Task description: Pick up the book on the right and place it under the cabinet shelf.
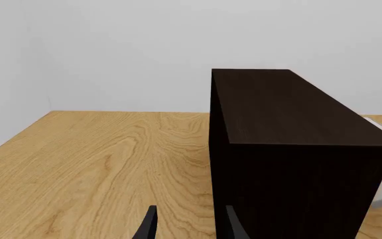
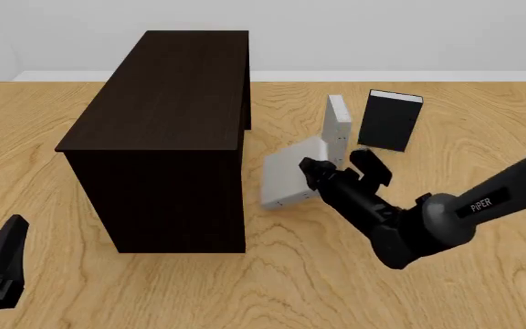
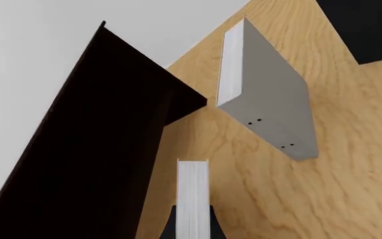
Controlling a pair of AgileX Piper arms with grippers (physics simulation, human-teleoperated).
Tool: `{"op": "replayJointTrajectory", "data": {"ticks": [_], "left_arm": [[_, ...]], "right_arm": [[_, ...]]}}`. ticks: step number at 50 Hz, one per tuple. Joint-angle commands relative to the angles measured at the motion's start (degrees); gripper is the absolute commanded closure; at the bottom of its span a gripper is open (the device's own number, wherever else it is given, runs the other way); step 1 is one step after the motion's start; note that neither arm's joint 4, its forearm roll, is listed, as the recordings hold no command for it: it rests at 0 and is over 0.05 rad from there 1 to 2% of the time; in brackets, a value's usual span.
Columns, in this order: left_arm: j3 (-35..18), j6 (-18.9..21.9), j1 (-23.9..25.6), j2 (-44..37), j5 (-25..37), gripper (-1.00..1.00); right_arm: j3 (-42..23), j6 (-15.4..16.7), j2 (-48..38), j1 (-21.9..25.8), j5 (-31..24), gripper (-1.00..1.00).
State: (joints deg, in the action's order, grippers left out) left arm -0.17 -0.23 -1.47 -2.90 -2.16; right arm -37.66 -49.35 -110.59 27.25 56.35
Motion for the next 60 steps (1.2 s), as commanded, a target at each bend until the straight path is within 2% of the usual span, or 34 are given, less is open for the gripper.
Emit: {"op": "replayJointTrajectory", "data": {"ticks": [1,8,26,27,33,45,49,56,60], "left_arm": [[0.0,0.0,0.0,-0.6,-0.4,-1.0],[0.0,0.0,0.0,-0.6,-0.4,-1.0],[0.0,0.0,0.0,-0.6,-0.4,-1.0],[0.0,0.0,0.0,-0.6,-0.4,-1.0],[0.0,0.0,0.0,-0.6,-0.4,-1.0],[0.0,0.0,0.0,-0.6,-0.4,-1.0],[0.0,0.0,0.0,-0.6,-0.4,-1.0],[0.0,0.0,0.0,-0.6,-0.4,-1.0],[0.0,0.0,0.0,-0.6,-0.4,-1.0]], "right_arm": [[-0.9,-5.1,-5.2,1.8,7.4,1.0],[-1.4,-6.2,-7.5,1.7,9.2,1.0],[-2.0,-4.5,-12.3,-1.2,7.7,1.0],[-1.9,-4.5,-12.5,-1.2,7.8,-1.0],[-1.8,-4.1,-12.9,-1.7,7.3,-1.0],[-1.5,-0.6,-11.6,-4.4,2.7,-1.0],[-2.0,2.6,-9.4,-6.2,-2.2,-1.0],[-5.2,10.3,-6.8,-9.5,-12.6,-1.0],[-5.4,11.9,-6.1,-10.2,-14.8,-1.0]]}}
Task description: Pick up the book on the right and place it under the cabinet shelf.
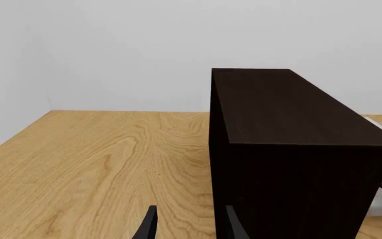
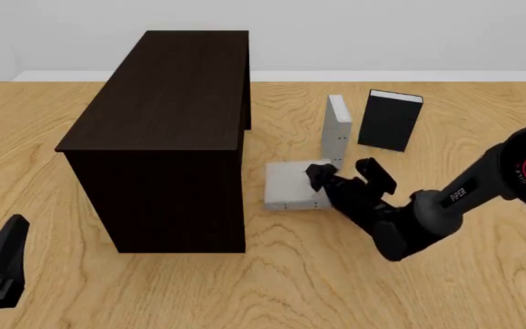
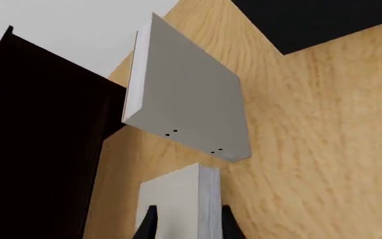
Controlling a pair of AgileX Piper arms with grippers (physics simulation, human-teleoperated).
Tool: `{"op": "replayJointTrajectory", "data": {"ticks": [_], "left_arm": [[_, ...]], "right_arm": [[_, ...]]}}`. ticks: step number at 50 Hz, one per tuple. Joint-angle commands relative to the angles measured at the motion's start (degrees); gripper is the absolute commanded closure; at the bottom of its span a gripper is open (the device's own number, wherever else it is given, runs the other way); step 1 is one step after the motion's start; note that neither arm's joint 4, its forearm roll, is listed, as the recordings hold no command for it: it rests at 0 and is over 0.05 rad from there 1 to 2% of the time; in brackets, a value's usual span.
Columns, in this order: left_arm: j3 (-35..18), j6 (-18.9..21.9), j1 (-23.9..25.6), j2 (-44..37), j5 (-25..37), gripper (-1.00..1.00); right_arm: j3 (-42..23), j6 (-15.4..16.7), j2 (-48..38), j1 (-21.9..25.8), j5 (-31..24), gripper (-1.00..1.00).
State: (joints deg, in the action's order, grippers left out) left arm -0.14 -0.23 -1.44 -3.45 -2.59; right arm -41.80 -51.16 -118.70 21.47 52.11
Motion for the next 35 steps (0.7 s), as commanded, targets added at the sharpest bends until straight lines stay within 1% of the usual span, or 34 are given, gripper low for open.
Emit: {"op": "replayJointTrajectory", "data": {"ticks": [1,4,8,11,13,14,16,18,25,28,30,32,33,35], "left_arm": [[0.0,0.0,0.0,0.0,0.0,-1.0],[0.0,0.0,0.0,0.0,0.0,-1.0],[0.0,0.0,0.0,0.0,0.0,-1.0],[0.0,0.0,0.0,0.0,0.0,-1.0],[0.0,0.0,0.0,0.0,0.0,-1.0],[0.0,0.0,0.0,0.0,0.0,-1.0],[0.0,0.0,0.0,0.0,0.0,-1.0],[0.0,0.0,0.0,0.0,0.0,-1.0],[0.0,0.0,0.0,0.0,0.0,-1.0],[0.0,0.0,0.0,0.0,0.0,-1.0],[0.0,0.0,0.0,0.0,0.0,-1.0],[0.0,0.0,0.0,0.0,0.0,-1.0],[0.0,0.0,0.0,0.0,0.0,-1.0],[0.0,0.0,0.0,0.0,0.0,-1.0]], "right_arm": [[-1.8,15.2,2.3,-5.2,-12.1,-1.0],[-1.9,15.5,2.3,-5.5,-12.7,-1.0],[-1.8,17.0,3.4,-6.8,-14.1,-1.0],[-1.5,17.5,4.2,-6.7,-14.7,-1.0],[-1.3,18.3,5.1,-6.4,-16.0,-1.0],[-1.6,19.5,6.1,-6.9,-17.4,-1.0],[-1.6,19.8,7.4,-7.1,-18.5,-1.0],[-2.1,21.5,9.1,-7.9,-20.8,-1.0],[-2.6,23.7,11.0,-8.0,-24.1,-1.0],[-3.6,26.7,11.5,-8.4,-27.3,-1.0],[-3.7,27.5,11.9,-8.4,-28.3,-1.0],[-4.2,29.3,12.7,-9.0,-30.3,-1.0],[-4.3,29.3,13.0,-9.0,-30.7,-1.0],[-4.8,30.9,13.7,-9.5,-32.6,-1.0]]}}
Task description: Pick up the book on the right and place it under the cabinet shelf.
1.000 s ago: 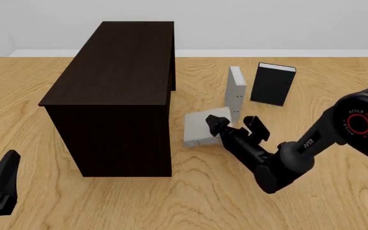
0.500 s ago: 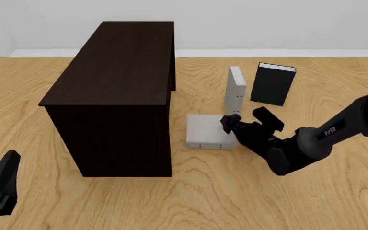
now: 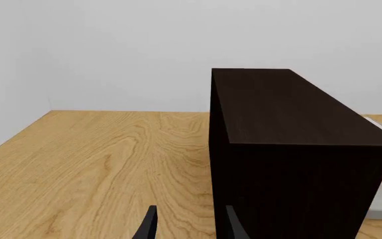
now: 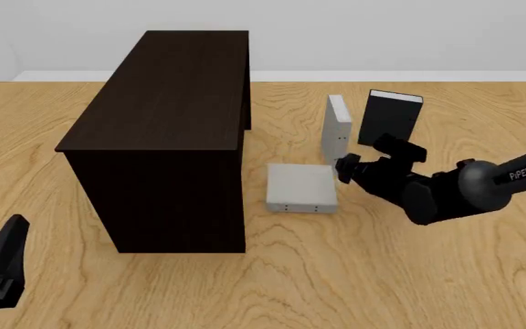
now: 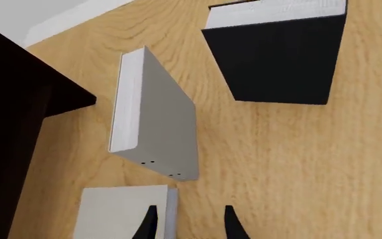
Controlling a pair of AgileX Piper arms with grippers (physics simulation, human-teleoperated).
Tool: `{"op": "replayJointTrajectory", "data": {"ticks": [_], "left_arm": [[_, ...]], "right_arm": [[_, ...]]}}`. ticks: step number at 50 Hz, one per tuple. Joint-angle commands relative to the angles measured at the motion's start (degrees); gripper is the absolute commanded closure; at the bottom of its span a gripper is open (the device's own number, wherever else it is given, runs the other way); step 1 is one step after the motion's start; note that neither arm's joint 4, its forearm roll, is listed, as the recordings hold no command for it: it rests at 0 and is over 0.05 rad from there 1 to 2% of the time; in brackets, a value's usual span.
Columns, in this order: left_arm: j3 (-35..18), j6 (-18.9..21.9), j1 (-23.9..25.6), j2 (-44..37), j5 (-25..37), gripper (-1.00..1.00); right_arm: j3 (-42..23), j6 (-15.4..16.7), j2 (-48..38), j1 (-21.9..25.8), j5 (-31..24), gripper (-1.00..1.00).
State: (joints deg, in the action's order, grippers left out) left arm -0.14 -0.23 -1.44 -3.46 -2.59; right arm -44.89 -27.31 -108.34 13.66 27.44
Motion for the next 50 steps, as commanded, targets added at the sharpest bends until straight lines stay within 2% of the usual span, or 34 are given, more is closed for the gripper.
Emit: {"op": "replayJointTrajectory", "data": {"ticks": [1,8,24,50], "left_arm": [[0.0,0.0,0.0,0.0,0.0,-1.0],[0.0,0.0,0.0,0.0,0.0,-1.0],[0.0,0.0,0.0,0.0,0.0,-1.0],[0.0,0.0,0.0,0.0,0.0,-1.0]], "right_arm": [[-1.8,7.5,3.5,-1.8,-8.5,-1.0],[-2.6,11.3,4.5,-2.3,-12.8,-1.0],[-2.3,15.8,6.4,-3.1,-17.0,-1.0],[-3.5,17.9,4.4,-3.6,-18.0,-1.0]]}}
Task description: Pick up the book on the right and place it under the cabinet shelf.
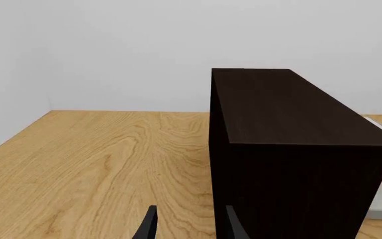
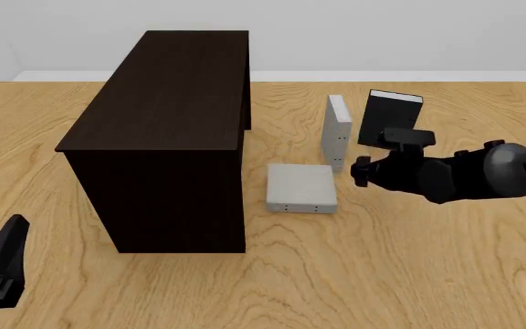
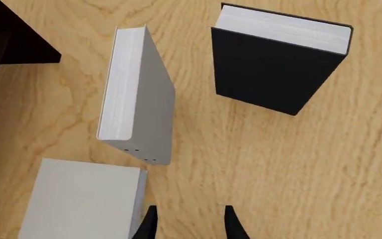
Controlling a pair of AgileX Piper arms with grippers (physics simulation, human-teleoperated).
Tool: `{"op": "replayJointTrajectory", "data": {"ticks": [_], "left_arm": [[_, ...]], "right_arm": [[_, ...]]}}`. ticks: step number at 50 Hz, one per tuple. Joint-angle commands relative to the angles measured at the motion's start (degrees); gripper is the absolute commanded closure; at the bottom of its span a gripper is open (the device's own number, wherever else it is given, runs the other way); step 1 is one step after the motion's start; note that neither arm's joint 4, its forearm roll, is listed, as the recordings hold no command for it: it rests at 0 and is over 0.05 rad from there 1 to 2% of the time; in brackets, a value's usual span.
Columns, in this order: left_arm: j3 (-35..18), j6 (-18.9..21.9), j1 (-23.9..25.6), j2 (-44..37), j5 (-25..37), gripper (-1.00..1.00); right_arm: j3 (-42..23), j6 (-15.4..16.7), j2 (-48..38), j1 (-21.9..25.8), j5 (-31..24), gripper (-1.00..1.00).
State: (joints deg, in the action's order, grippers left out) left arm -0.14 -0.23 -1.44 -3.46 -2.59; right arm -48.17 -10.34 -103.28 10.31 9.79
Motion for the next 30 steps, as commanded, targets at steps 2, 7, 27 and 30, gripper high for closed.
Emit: {"op": "replayJointTrajectory", "data": {"ticks": [2,7,27,30], "left_arm": [[0.0,0.0,0.0,0.0,0.0,-1.0],[0.0,0.0,0.0,0.0,0.0,-1.0],[0.0,0.0,0.0,0.0,0.0,-1.0],[0.0,0.0,0.0,0.0,0.0,-1.0]], "right_arm": [[-0.3,0.7,-1.5,-0.1,0.1,-1.0],[-0.3,0.8,-3.0,0.5,0.9,-1.0],[-0.6,-0.6,-7.3,4.0,3.2,-1.0],[-1.0,-0.7,-8.0,4.9,3.3,-1.0]]}}
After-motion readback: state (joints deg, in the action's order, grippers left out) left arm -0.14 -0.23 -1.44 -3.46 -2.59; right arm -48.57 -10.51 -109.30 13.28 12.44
